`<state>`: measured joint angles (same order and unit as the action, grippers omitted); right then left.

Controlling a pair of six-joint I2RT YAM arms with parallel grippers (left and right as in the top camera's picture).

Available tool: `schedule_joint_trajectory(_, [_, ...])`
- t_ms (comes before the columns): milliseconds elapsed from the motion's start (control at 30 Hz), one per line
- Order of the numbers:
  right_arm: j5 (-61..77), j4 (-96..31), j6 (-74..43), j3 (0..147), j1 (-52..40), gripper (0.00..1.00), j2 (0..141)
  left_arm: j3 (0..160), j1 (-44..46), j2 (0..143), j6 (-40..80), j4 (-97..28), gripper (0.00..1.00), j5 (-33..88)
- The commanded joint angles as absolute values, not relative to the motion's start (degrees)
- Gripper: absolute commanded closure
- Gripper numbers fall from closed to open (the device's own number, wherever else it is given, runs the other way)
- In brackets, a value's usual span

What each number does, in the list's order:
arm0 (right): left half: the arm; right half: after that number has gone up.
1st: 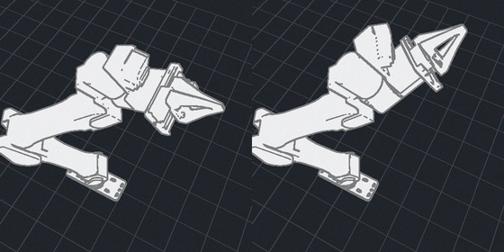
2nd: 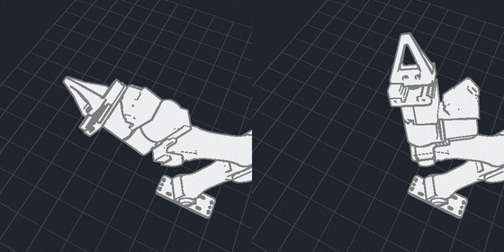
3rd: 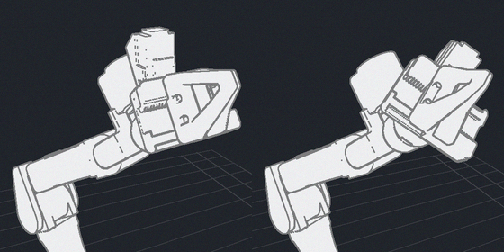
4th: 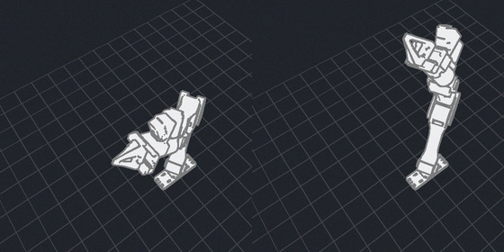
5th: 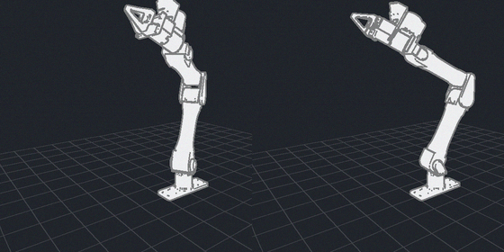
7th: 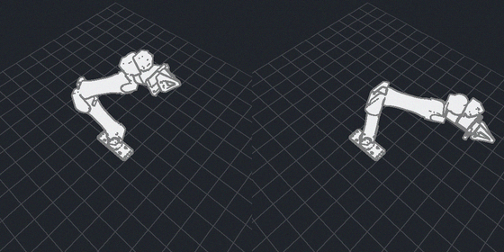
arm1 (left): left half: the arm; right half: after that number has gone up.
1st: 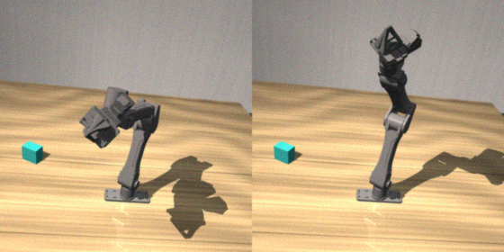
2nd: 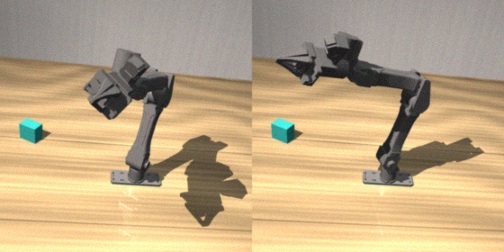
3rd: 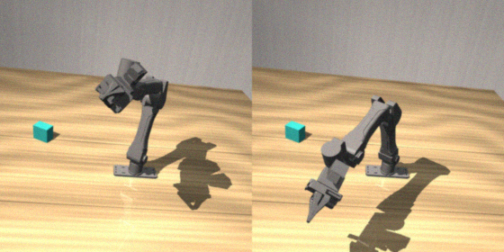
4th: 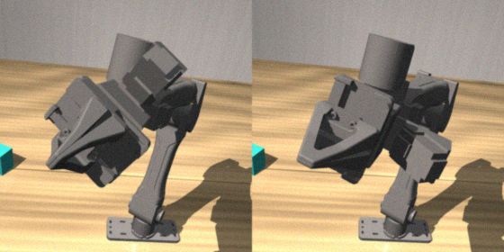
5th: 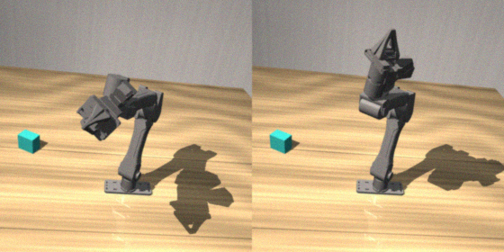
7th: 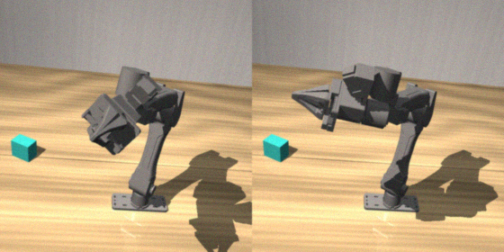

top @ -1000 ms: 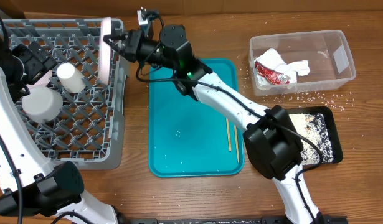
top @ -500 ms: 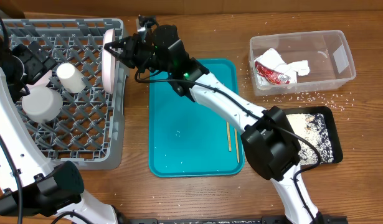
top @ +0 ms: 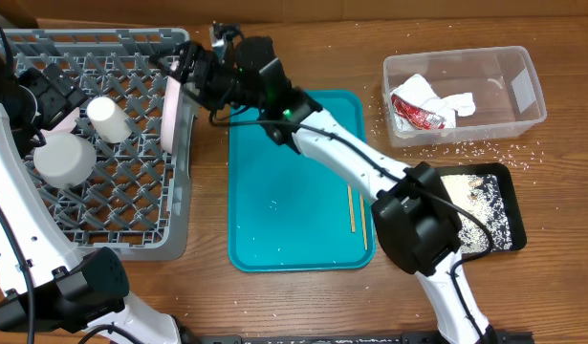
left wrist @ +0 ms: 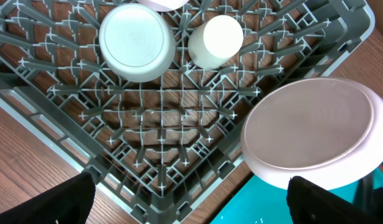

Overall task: Sort waste into correct bins and load items into the dishwasher
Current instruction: 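Lower the white plate upright into the rack and open the right gripper, then withdraw the right gripper from the rack back to its rest side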

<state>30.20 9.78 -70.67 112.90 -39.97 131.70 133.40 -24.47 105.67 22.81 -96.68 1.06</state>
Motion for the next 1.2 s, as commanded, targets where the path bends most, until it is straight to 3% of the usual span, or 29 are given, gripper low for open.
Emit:
schedule_joint_trajectory(0, [31.5, 5.3, -66.6, 119.0, -36.9, 0.0, 131.5, 133.2, -24.4, 105.6, 23.8, -96.8, 0.0, 1.1])
schedule_joint_trajectory(200, [32.7, -11.4, -59.2, 129.8, -35.0, 0.0, 131.3, 133.2, -24.4, 105.6, 23.8, -96.8, 0.0, 1.1])
schedule_joint_trajectory(500, [32.6, -21.6, -55.6, 132.5, -32.4, 0.0, 128.7, 133.2, -24.4, 105.6, 23.8, -96.8, 0.0, 1.1])
schedule_joint_trajectory(700, [31.5, -41.7, -48.9, 132.5, -25.6, 0.0, 123.0, 133.2, -24.4, 105.6, 23.8, -96.8, 0.0, 1.1])
schedule_joint_trajectory(867, [18.2, -69.8, -36.6, 132.5, -21.8, 0.15, 120.9, 133.2, -24.4, 105.6, 23.8, -96.8, 0.0, 1.1])
schedule_joint_trajectory(967, [7.6, -81.4, -33.2, 132.0, -22.2, 0.36, 121.1, 133.2, -24.4, 105.6, 23.8, -96.8, 0.0, 1.1])
schedule_joint_trajectory(1067, [0.7, -87.3, -30.9, 130.3, -23.8, 0.5, 121.1, 133.2, -24.4, 105.6, 23.8, -96.8, 0.0, 1.1])
schedule_joint_trajectory(1167, [-3.2, -88.9, -29.9, 127.1, -25.7, 0.53, 121.1, 133.2, -24.4, 105.6, 23.8, -96.8, 0.0, 1.1])
